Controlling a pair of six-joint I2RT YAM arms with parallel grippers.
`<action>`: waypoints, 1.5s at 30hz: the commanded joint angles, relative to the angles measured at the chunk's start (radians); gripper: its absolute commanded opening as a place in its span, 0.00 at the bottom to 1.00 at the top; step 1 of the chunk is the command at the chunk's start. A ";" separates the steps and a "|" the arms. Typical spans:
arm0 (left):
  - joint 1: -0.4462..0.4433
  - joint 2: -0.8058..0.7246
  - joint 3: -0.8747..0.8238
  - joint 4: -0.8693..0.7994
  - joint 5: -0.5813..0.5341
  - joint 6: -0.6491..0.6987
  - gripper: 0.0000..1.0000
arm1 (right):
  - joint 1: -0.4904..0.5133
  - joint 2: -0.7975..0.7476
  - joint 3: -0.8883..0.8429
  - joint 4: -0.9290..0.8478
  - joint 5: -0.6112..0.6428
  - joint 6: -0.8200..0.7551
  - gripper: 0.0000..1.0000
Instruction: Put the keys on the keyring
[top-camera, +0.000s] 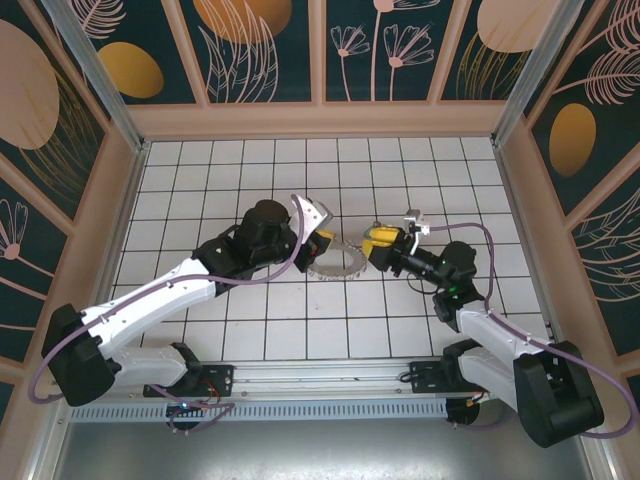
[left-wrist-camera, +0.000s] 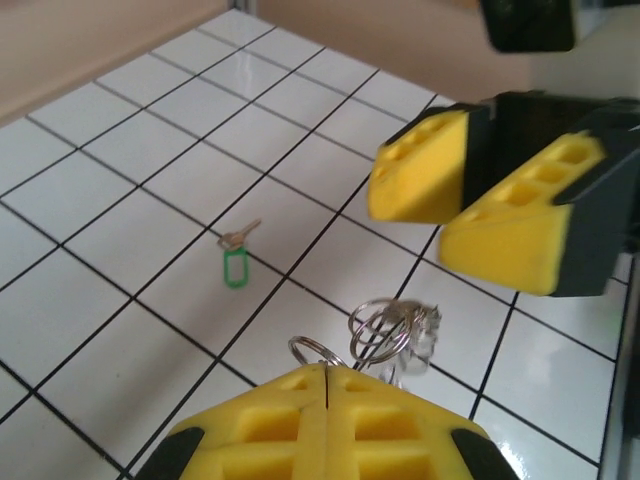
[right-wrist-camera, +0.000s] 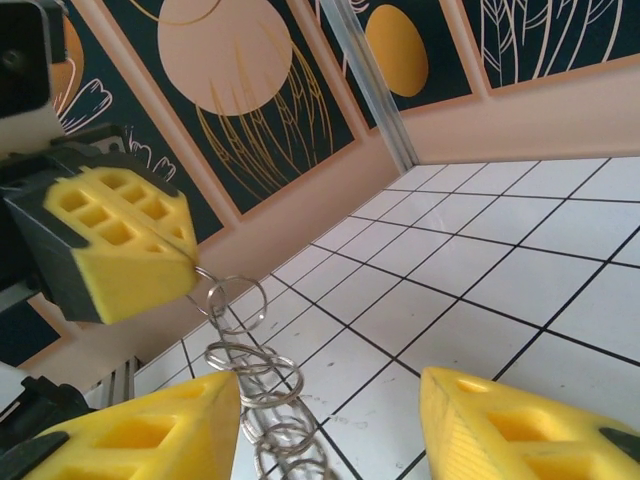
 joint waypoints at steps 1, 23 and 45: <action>-0.004 -0.030 -0.007 0.050 0.062 0.044 0.00 | 0.004 -0.015 0.038 0.017 0.006 0.008 0.46; -0.004 -0.091 -0.041 0.047 0.195 0.090 0.00 | 0.153 -0.006 0.119 0.035 -0.158 -0.128 0.47; -0.003 -0.105 -0.051 0.048 0.317 0.103 0.00 | 0.244 -0.012 0.108 0.009 -0.149 -0.249 0.41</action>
